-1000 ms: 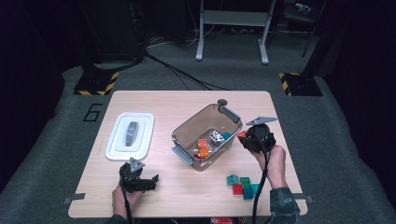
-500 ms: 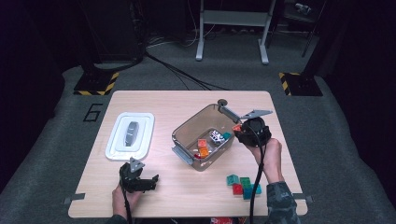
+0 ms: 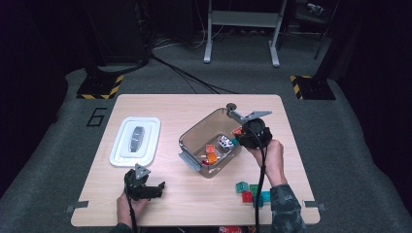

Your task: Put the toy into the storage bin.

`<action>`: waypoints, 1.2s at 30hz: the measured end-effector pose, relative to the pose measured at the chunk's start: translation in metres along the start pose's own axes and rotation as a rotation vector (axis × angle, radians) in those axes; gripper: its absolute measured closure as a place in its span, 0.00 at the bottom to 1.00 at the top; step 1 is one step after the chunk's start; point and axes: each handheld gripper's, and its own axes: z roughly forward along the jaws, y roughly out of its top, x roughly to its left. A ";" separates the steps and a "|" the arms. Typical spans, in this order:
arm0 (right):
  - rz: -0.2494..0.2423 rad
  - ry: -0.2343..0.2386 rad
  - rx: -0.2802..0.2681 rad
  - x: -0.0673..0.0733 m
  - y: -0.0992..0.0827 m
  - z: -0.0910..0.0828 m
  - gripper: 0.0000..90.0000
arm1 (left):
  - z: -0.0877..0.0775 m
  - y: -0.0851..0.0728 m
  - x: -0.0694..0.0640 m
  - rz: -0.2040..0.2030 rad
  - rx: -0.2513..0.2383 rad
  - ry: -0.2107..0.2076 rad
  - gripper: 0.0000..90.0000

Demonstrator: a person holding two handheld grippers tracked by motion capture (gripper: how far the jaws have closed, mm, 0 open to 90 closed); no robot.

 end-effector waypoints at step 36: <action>-0.048 0.084 0.122 0.019 -0.001 0.040 0.71 | 0.000 0.000 0.000 0.000 0.000 0.000 0.04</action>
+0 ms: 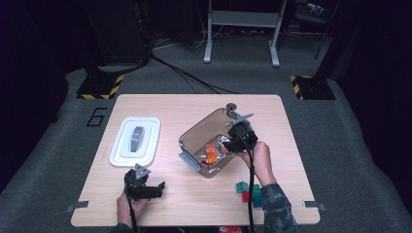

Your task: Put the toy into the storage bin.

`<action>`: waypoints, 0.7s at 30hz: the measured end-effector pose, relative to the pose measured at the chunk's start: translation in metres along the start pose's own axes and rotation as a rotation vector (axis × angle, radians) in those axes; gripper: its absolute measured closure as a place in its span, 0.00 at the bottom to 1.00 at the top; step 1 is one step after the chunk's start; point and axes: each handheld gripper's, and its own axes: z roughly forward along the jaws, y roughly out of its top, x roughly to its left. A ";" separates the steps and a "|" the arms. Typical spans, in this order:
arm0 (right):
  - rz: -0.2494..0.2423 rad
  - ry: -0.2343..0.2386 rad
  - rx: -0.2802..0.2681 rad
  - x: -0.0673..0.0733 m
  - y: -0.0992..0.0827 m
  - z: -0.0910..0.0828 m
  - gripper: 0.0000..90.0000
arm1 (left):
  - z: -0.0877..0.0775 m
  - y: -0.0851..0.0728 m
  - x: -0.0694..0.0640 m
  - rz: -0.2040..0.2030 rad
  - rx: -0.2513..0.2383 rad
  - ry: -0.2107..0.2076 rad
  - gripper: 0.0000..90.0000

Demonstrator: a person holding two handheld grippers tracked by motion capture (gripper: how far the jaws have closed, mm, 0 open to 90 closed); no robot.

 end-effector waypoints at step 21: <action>0.098 0.001 -0.103 -0.012 -0.028 -0.037 0.20 | 0.000 0.000 0.000 0.000 0.000 0.000 0.04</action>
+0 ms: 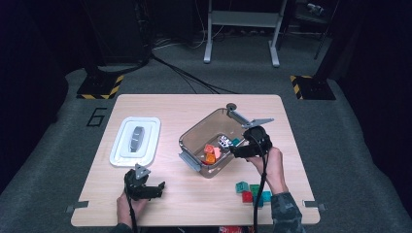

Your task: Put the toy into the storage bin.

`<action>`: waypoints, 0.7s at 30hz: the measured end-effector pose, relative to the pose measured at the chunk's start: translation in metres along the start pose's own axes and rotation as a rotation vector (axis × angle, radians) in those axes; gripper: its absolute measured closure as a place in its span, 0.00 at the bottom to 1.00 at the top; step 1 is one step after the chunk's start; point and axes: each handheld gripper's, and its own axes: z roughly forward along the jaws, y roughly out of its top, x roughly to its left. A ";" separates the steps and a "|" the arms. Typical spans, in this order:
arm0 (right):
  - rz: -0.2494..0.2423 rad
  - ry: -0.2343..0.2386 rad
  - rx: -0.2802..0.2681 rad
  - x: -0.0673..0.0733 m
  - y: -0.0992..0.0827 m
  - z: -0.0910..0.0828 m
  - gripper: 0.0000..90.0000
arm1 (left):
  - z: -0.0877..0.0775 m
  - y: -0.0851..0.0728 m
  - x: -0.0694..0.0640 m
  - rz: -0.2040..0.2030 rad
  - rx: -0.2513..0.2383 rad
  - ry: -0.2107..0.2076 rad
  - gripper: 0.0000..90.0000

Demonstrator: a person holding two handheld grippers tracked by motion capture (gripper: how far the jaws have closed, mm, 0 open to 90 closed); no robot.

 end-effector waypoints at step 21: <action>0.113 -0.018 0.043 -0.014 -0.069 -0.005 0.11 | 0.000 0.000 0.000 0.001 0.000 0.000 0.04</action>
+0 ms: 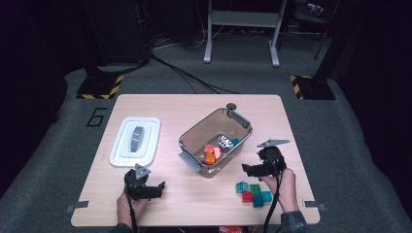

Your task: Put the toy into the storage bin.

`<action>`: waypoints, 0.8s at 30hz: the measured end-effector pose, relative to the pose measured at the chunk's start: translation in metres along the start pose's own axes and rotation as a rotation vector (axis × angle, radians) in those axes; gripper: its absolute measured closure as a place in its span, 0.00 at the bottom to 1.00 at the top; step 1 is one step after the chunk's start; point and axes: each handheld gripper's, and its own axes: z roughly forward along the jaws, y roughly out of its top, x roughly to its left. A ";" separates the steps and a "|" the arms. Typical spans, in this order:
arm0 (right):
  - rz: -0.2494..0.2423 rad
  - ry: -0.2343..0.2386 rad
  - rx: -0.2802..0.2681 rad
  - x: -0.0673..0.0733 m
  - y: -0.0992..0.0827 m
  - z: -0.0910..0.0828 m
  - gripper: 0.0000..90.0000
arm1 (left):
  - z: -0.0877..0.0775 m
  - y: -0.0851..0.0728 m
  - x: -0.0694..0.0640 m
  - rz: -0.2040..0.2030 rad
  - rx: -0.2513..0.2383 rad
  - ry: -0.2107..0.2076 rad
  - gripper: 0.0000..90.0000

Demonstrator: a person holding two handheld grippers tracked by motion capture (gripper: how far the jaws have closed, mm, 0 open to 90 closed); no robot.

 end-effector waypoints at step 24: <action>-0.081 0.054 0.134 0.014 -0.040 0.028 0.10 | 0.000 0.000 0.000 0.000 0.000 0.000 0.04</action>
